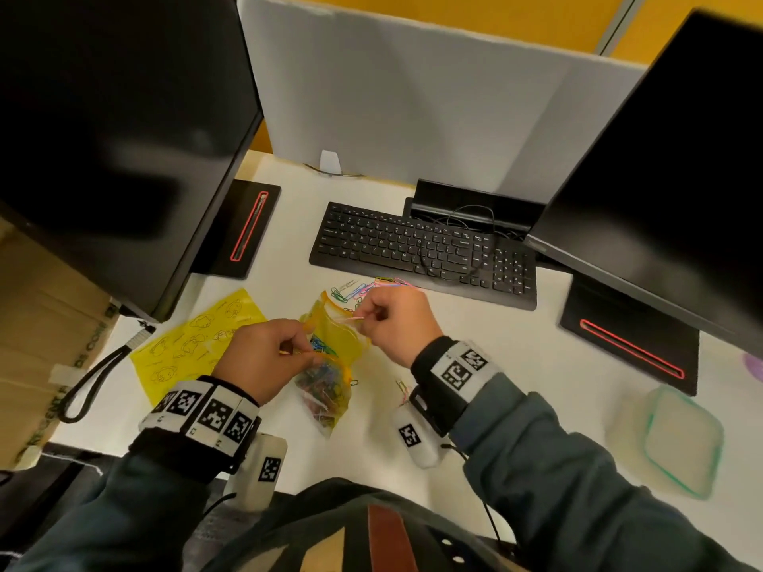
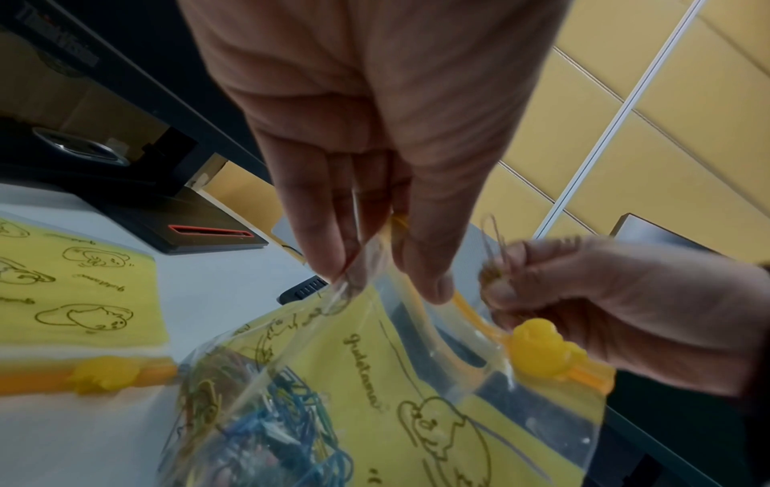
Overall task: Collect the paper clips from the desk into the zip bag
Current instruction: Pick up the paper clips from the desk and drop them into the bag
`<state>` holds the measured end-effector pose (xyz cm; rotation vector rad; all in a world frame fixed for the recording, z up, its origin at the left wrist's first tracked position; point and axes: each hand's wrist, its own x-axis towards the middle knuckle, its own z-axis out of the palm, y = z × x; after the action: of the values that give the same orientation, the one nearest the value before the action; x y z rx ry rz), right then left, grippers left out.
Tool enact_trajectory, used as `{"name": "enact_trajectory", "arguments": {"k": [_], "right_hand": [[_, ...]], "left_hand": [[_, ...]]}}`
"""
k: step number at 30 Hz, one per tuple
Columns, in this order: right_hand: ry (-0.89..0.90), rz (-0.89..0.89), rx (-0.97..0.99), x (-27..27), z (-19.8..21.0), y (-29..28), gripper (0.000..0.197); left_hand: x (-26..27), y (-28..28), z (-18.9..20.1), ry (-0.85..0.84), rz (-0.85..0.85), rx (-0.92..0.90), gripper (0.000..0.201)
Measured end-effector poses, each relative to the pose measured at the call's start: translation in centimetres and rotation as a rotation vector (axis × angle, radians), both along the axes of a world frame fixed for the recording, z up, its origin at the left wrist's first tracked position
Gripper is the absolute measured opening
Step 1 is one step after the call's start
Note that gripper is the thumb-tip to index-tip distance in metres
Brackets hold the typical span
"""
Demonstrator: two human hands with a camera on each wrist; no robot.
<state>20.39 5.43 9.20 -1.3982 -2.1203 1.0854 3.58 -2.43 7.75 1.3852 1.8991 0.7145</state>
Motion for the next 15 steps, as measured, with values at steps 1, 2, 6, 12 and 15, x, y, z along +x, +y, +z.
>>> {"name": "enact_trajectory", "arguments": {"k": [1,2,6,12,15], "right_hand": [[-0.036,0.06,0.022,-0.7,0.1,-0.1,0.013],[-0.078,0.116,0.029,-1.1,0.2,-0.2,0.014],[-0.038,0.092,-0.035,-0.6,0.0,-0.1,0.031],[-0.559,0.12,-0.14,6.5,-4.8,-1.1,0.04],[-0.61,0.159,-0.221,7.3,-6.8,-3.0,0.06]], "left_hand": [[0.2,-0.1,0.2,0.001,-0.001,-0.004,0.015],[0.4,-0.2,0.4,0.005,-0.005,-0.009,0.017],[0.5,-0.8,0.3,-0.021,0.026,-0.011,0.015],[-1.0,-2.1,0.0,-0.022,0.084,0.02,0.025],[-1.5,-2.1,-0.3,-0.004,0.101,0.018,0.021]]}}
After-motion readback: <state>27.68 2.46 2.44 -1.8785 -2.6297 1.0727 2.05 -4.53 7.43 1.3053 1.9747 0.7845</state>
